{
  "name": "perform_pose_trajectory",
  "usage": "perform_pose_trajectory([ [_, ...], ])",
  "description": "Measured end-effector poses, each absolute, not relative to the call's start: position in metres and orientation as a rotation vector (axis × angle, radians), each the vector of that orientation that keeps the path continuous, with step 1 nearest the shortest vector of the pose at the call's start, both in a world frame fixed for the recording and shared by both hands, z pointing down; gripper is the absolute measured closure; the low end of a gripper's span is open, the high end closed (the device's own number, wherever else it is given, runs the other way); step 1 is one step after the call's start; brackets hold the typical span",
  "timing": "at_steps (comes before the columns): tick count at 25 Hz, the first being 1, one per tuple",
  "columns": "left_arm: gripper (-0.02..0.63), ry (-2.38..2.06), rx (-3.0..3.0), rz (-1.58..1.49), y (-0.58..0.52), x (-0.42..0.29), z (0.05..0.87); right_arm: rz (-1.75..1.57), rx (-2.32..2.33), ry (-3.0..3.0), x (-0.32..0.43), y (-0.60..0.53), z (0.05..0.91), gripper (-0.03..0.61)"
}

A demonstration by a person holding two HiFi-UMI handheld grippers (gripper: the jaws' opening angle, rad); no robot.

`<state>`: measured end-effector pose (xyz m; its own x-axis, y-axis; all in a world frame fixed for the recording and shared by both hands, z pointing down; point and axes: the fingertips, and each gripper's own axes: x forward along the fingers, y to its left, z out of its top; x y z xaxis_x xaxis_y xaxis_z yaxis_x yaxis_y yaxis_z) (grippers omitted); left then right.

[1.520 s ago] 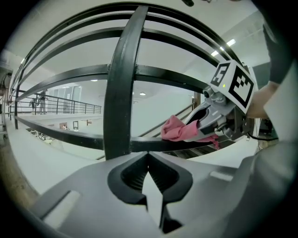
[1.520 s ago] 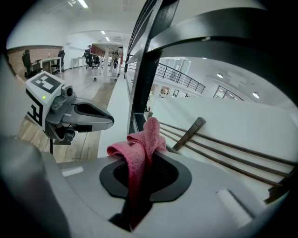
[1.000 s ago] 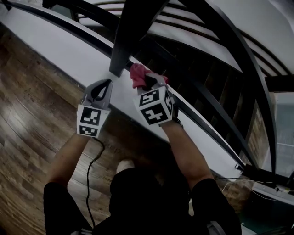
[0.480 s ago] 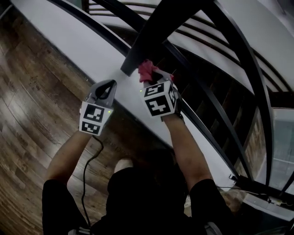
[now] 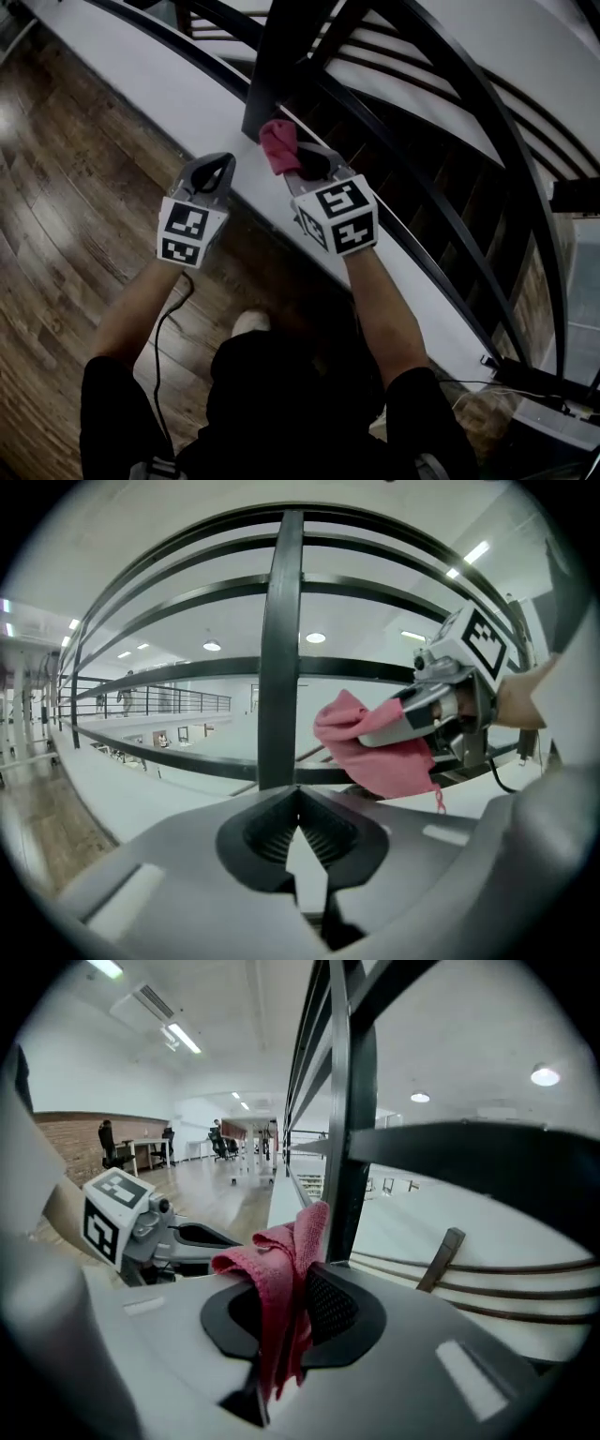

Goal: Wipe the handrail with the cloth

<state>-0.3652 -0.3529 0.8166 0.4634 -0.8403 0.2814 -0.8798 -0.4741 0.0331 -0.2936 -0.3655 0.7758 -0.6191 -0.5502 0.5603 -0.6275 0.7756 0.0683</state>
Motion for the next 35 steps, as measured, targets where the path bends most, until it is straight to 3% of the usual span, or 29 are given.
perform_pose_trajectory([
  [6, 0.614, -1.568, 2.54, 0.183, -0.333, -0.336, 0.757, 0.102, 0.903, -2.583, -0.238, -0.305, 0.713, 0.529],
  [12, 0.614, -1.642, 2.553, 0.135, -0.301, -0.268, 0.635, 0.041, 0.863, -2.752, -0.162, -0.255, 0.6, 0.529],
  [22, 0.614, -1.896, 2.354, 0.052, -0.225, -0.258, 0.41, 0.073, 0.619, -2.834, -0.158, -0.197, 0.395, 0.529],
  [26, 0.614, -1.988, 2.268, 0.003, -0.199, -0.277, 0.334, -0.141, 0.56, -2.814, -0.159, -0.155, 0.319, 0.529],
  [35, 0.614, -1.716, 2.535, -0.224, -0.202, -0.227, 0.167, -0.098, 0.804, -2.873, -0.109, -0.149, 0.156, 0.529],
])
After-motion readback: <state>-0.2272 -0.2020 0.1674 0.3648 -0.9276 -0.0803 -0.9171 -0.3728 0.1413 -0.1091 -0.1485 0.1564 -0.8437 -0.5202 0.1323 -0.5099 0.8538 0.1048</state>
